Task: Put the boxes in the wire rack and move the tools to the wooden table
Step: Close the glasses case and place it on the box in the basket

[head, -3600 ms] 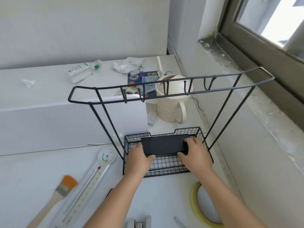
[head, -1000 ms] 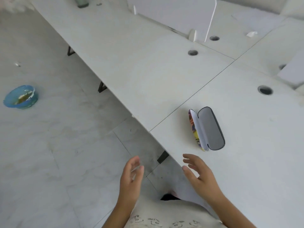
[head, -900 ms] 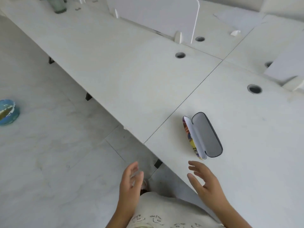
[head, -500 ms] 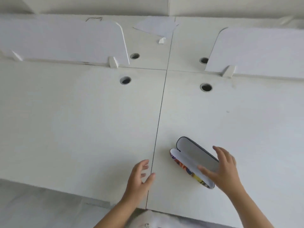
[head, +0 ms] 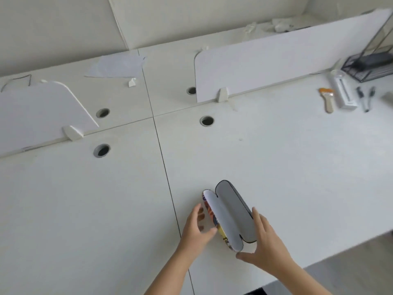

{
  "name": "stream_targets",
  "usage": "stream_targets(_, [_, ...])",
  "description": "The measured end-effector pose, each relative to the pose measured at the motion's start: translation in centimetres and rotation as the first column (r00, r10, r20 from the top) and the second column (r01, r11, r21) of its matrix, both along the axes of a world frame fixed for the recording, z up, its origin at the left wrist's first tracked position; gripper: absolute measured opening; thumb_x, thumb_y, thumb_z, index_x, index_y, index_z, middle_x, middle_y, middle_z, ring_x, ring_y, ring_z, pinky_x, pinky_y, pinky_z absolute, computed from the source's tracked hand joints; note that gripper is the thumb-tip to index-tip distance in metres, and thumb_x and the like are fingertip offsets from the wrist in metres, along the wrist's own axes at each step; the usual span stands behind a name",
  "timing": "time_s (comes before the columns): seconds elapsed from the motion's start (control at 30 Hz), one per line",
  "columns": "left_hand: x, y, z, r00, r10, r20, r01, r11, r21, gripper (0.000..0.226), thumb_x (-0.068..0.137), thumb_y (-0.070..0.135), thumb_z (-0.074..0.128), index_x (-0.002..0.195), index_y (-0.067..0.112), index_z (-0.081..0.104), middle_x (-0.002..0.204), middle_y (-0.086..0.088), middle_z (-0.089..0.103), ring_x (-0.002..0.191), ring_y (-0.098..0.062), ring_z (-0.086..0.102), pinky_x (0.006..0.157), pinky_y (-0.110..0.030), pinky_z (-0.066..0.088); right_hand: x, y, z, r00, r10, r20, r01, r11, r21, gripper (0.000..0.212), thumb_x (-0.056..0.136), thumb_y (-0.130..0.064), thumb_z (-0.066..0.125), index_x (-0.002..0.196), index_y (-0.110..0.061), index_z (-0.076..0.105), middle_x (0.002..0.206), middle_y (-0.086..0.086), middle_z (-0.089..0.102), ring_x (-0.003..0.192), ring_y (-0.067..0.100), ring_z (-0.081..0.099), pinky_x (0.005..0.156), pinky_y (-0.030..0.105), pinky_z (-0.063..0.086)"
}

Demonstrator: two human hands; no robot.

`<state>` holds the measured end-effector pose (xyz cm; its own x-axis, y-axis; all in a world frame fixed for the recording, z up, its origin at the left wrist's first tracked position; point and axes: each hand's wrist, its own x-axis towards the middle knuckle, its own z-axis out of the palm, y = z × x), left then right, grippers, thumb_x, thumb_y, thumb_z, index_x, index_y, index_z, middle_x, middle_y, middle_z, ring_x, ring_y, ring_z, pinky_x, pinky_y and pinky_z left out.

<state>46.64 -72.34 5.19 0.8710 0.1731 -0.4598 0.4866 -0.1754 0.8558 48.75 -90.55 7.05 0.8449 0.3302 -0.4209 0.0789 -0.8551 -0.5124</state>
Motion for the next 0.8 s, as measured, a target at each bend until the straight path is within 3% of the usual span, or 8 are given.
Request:
stream_targets(0.1, [0.0,-0.6,0.3,0.999,-0.015,0.048,0.019,0.997,-0.069,0.048,0.082,0.0,0.052,0.117,0.031,0.04,0.11,0.013,0.054,0.106,-0.003,0.052,0.086,-0.014,0.042,-0.7,0.9,0.0,0.997,-0.074,0.021,0.074,0.997,0.007,0.131,0.052,-0.054,0.075,0.137,-0.01,-0.014,0.151,0.002,0.007,0.136,0.02,0.019,0.108,0.031,0.031])
stream_targets(0.2, [0.0,-1.2,0.5,1.0,0.001,0.031,0.001,0.998,-0.067,0.047,0.086,-0.007,0.036,0.104,0.035,0.045,0.1,0.014,0.057,0.091,0.01,0.056,0.075,-0.008,0.047,-1.2,2.3,-0.1,0.987,-0.159,0.029,0.158,0.986,0.057,0.129,0.051,-0.055,0.075,0.137,-0.01,-0.01,0.151,0.004,0.003,0.136,0.023,0.018,0.106,0.032,0.033])
stream_targets(0.3, [-0.1,-1.6,0.5,0.999,0.037,0.007,-0.036,0.996,-0.086,0.048,0.086,-0.012,0.027,0.093,0.029,0.053,0.097,0.004,0.061,0.08,0.001,0.064,0.068,-0.009,0.051,-1.0,2.9,0.0,0.974,-0.224,0.036,0.22,0.971,0.095,0.117,0.05,-0.054,0.069,0.136,-0.01,0.003,0.145,0.006,0.019,0.127,0.025,0.033,0.095,0.034,0.043])
stream_targets(0.37, [-0.1,-1.4,0.8,0.998,0.053,0.028,-0.05,0.995,-0.081,0.046,0.086,-0.01,0.032,0.088,0.03,0.055,0.095,0.007,0.061,0.086,-0.007,0.062,0.067,-0.011,0.051,-0.5,2.6,0.1,0.976,-0.211,0.049,0.204,0.972,0.119,0.105,0.052,-0.047,0.064,0.134,-0.011,0.011,0.14,0.004,0.027,0.12,0.025,0.037,0.092,0.033,0.043])
stream_targets(0.47, [0.0,-0.7,1.0,0.989,0.125,0.074,-0.122,0.992,-0.033,0.036,0.083,-0.004,0.048,0.106,0.023,0.052,0.102,0.008,0.056,0.091,-0.003,0.056,0.072,-0.01,0.045,0.6,1.0,0.3,0.995,-0.045,0.085,0.042,0.998,0.036,0.1,0.06,-0.034,0.059,0.139,-0.013,0.0,0.149,0.002,0.01,0.132,0.026,0.02,0.108,0.034,0.027])
stream_targets(0.6, [0.7,0.6,0.7,0.995,0.076,0.059,-0.077,0.997,0.018,0.063,0.075,-0.004,0.061,0.128,0.016,0.034,0.119,0.003,0.042,0.108,-0.015,0.048,0.093,-0.024,0.039,2.2,-1.0,0.5,0.968,0.218,0.122,-0.196,0.966,-0.166,0.095,0.069,-0.02,0.053,0.138,-0.02,-0.013,0.152,-0.001,-0.006,0.139,0.024,-0.001,0.117,0.036,0.007])
stream_targets(0.73, [2.2,2.4,0.6,0.985,-0.171,-0.013,0.171,0.983,0.07,0.08,0.071,0.0,0.066,0.136,0.018,0.023,0.13,0.003,0.035,0.122,-0.01,0.038,0.101,-0.024,0.034,2.8,-0.9,0.6,0.971,0.223,0.09,-0.212,0.971,-0.113,0.107,0.069,-0.034,0.064,0.137,-0.021,-0.016,0.15,0.001,0.001,0.137,0.023,0.007,0.113,0.03,0.02])
stream_targets(0.8, [3.0,2.8,0.8,0.954,-0.295,-0.058,0.3,0.945,0.127,0.078,0.069,0.006,0.066,0.135,0.022,0.026,0.136,-0.001,0.039,0.116,-0.012,0.047,0.103,-0.028,0.039,2.8,-0.7,0.7,0.98,0.19,0.065,-0.186,0.981,-0.055,0.113,0.067,-0.04,0.068,0.136,-0.018,-0.019,0.146,0.001,0.009,0.133,0.022,0.015,0.105,0.025,0.03])
